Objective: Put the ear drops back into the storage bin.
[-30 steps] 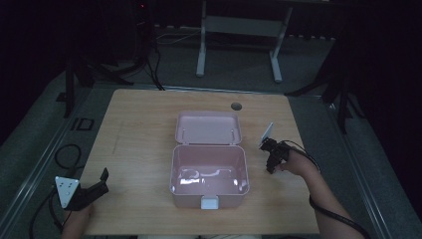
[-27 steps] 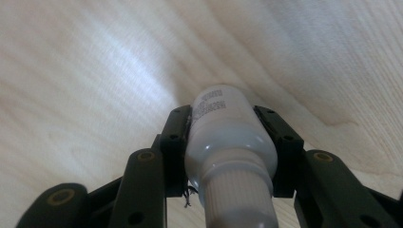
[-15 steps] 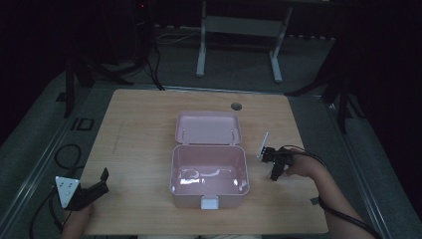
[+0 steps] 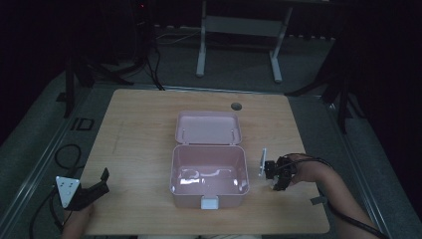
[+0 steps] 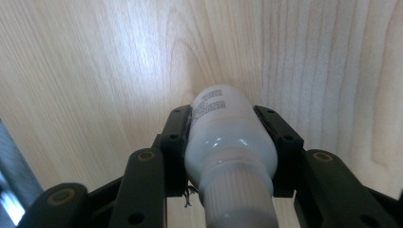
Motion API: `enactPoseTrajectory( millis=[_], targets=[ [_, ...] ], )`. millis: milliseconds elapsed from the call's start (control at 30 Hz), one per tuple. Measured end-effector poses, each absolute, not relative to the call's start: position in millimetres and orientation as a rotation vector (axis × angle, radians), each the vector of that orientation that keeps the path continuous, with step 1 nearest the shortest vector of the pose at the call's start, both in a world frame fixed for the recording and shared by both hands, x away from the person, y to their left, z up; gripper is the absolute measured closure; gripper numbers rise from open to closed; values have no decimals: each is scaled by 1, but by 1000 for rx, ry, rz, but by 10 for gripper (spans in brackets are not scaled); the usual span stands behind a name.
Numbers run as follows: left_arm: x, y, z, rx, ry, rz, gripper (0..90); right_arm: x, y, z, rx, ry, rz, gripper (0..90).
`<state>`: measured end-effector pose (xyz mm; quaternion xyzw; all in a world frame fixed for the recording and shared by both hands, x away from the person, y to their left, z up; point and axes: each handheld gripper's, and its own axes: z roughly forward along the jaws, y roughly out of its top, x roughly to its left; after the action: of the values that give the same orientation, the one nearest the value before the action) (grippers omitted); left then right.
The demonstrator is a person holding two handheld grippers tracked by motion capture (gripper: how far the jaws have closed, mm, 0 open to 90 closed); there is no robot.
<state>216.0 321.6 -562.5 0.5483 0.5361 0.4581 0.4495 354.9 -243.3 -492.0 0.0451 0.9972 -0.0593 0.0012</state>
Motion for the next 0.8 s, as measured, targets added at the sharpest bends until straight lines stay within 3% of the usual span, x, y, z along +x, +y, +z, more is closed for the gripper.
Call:
enactPoseTrajectory(
  millis=[300, 800],
  targets=[
    [216, 321, -563, 1357, 1325, 1135, 10, 336, -234, -483, -34, 3101, -236, 595],
    [216, 322, -562, 1355, 1327, 1134, 10, 329, -230, -472, -32, 3109, -262, 595]
  ],
)
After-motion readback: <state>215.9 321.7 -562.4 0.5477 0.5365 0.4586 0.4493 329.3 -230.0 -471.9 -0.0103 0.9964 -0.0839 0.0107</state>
